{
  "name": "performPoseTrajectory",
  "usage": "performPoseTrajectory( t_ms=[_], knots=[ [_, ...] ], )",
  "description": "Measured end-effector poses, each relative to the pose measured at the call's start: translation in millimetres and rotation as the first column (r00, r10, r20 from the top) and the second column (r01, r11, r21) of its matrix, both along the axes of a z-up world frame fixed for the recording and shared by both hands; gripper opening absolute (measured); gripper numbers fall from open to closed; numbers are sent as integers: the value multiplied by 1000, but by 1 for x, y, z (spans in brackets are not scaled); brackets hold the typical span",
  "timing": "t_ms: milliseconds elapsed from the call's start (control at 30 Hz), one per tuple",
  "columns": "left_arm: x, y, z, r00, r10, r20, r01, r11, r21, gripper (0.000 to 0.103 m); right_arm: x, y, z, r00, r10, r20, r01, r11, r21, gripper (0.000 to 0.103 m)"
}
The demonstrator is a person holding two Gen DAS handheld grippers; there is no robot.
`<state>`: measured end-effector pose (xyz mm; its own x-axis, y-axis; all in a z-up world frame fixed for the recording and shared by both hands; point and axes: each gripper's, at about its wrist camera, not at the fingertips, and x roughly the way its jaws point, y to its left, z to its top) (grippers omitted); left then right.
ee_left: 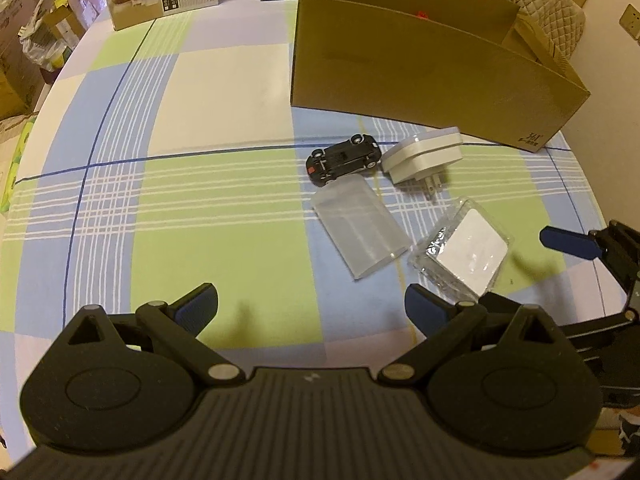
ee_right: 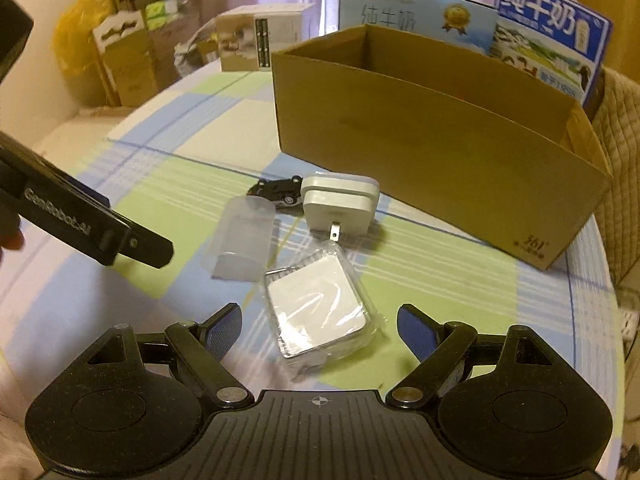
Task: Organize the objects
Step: 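Move the left tool toward the clear plastic cup while the right tool approaches the packaged white pad, then grasp the clear cup with the left tool while the right tool grasps the packaged pad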
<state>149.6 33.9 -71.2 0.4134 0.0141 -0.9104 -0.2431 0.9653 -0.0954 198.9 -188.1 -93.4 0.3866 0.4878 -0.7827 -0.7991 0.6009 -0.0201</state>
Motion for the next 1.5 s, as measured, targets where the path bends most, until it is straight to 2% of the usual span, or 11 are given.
performPoseTrajectory(
  t_ms=[367,433,467,600,700,867,1067,1233,1333,1500],
  knots=[
    [8,2,-9,1000,4,-15,-4,1000,-7,98,14,24,-23,993,113,34,-110,991,-79,82],
    [10,3,-11,1000,6,-18,-6,1000,-8,98,15,27,-25,991,127,36,-124,988,-87,75],
    [11,3,-12,1000,6,-19,-6,1000,-8,98,16,28,-27,990,135,28,-132,987,-93,64],
    [15,5,-16,1000,6,-24,-7,1000,-9,98,18,27,-29,990,142,23,-140,986,-93,60],
    [18,4,-18,1000,0,-24,0,1000,-9,98,23,23,-28,995,103,16,-102,990,-96,60],
    [26,0,-24,1000,-24,-15,24,1000,-5,96,39,0,-23,999,-35,-19,33,996,-87,60],
    [45,-7,-34,999,-29,-18,28,999,-22,95,64,-33,-18,978,-202,-50,198,977,-75,60],
    [65,-13,-46,999,-8,-36,6,998,-55,94,78,-51,-15,956,-284,-76,280,958,-58,60],
    [74,-15,-51,999,0,-42,-2,999,-46,90,83,-57,-13,947,-307,-95,304,951,-44,60],
    [78,-10,-54,999,-6,-44,5,1000,-23,71,85,-55,-12,946,-306,-105,303,952,-43,59]
  ],
)
